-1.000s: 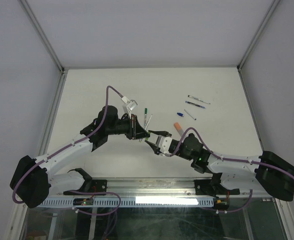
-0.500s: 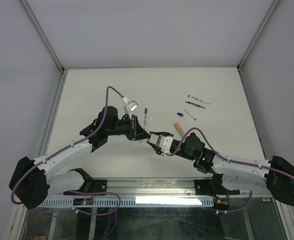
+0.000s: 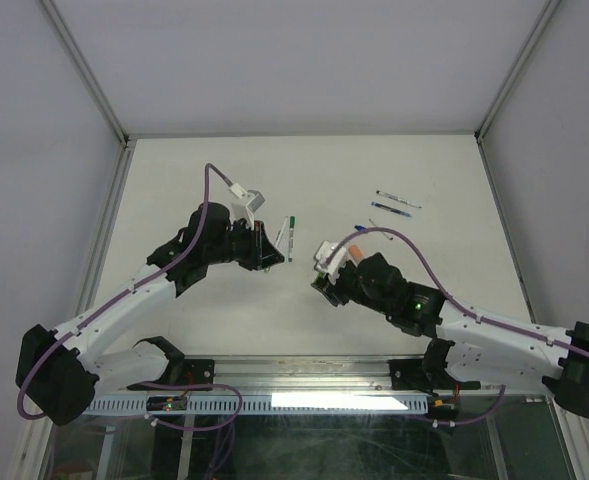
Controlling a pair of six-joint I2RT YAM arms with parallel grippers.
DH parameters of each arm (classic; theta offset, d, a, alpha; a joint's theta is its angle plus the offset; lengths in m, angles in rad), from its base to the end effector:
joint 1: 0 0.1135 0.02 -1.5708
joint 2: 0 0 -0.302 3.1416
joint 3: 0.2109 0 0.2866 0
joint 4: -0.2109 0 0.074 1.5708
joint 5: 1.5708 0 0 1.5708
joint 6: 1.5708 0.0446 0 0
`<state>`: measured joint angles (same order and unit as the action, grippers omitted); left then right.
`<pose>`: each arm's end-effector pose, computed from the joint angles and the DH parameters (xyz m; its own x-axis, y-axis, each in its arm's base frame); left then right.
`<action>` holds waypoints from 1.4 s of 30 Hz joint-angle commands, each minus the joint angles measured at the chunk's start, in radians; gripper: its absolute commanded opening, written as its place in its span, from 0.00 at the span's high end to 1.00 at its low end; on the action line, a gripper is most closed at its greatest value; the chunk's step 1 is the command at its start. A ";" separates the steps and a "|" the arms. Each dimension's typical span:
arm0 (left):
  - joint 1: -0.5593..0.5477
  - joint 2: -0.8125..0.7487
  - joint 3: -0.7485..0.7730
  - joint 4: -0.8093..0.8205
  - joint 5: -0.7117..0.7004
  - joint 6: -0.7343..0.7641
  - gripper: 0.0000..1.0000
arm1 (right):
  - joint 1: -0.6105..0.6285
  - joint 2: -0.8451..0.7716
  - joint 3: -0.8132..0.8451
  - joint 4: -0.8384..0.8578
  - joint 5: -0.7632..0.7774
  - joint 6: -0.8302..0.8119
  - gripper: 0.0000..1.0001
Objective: Insert the pens into the pen caps
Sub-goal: Pick up the pen cap from the center of the board.
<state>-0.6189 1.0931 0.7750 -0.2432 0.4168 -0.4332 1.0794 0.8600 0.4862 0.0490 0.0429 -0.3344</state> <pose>0.2040 -0.1675 0.2899 -0.7334 0.0511 -0.6779 0.5529 0.6251 -0.5509 0.1046 0.1914 0.2581 0.1406 -0.4323 -0.8907 -0.8634 0.3868 -0.3240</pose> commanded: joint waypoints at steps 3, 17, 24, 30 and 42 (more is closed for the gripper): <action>0.018 -0.105 0.096 -0.204 -0.262 0.103 1.00 | -0.014 0.224 0.270 -0.473 0.218 0.554 0.73; 0.018 -0.300 0.059 -0.282 -0.472 0.146 1.00 | -0.026 0.685 0.465 -0.633 0.083 0.539 0.64; 0.018 -0.317 0.050 -0.273 -0.486 0.155 1.00 | -0.026 0.755 0.515 -0.645 0.067 0.494 0.51; 0.018 -0.324 0.044 -0.262 -0.482 0.156 1.00 | -0.027 0.736 0.532 -0.646 0.057 0.485 0.40; 0.018 -0.323 0.041 -0.254 -0.497 0.157 1.00 | -0.041 0.536 0.436 -0.626 0.308 1.165 0.34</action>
<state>-0.6071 0.7841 0.8181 -0.5495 -0.0547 -0.2955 1.0439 1.4830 0.9588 -0.5842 0.2161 0.4282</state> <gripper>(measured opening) 0.127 0.664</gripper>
